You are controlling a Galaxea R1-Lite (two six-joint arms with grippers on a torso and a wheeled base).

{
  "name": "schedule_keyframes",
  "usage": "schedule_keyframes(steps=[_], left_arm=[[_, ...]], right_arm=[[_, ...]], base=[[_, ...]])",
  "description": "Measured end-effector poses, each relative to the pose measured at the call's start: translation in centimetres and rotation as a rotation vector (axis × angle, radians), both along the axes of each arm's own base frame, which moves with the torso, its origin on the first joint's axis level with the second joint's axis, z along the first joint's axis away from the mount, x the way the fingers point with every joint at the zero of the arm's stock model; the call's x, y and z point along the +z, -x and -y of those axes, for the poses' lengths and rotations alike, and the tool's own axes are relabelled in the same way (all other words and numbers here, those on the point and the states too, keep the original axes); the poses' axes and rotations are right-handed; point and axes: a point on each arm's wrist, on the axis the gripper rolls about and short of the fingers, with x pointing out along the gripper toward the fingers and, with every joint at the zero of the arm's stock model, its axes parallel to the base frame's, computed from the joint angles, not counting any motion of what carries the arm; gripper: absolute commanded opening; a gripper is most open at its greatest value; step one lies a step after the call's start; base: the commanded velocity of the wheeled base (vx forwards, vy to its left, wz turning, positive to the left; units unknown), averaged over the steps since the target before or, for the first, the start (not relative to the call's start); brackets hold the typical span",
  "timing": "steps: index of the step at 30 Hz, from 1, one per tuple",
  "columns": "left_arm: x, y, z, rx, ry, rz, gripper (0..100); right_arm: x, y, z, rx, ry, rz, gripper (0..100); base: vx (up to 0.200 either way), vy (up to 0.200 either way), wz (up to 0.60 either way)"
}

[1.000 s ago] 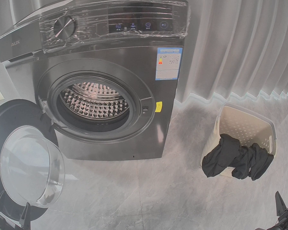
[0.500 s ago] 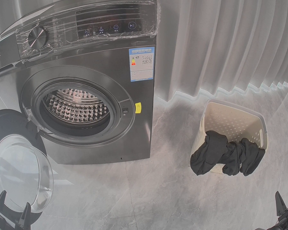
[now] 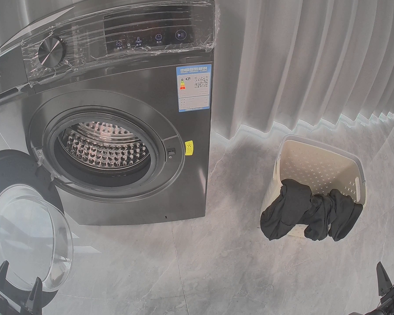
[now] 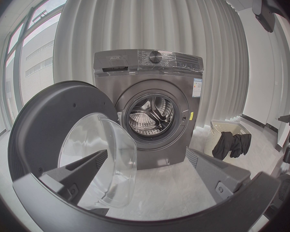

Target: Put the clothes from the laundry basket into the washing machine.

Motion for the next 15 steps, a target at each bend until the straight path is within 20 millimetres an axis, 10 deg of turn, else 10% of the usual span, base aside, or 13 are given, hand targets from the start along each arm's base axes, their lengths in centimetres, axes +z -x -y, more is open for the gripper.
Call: schedule_keyframes(steps=[7, 15], left_arm=[[0.00, 0.00, 0.00, 0.000, 0.000, 0.000, 100], [0.00, 0.00, 0.00, 0.000, 0.000, 0.000, 100]], right_arm=[[0.00, 0.00, 0.00, 0.000, 0.000, 0.000, 100], [0.00, 0.00, 0.00, -0.001, 0.000, 0.000, 100]], base=[[0.171, 0.000, 0.00], [0.000, 0.000, 0.00]])
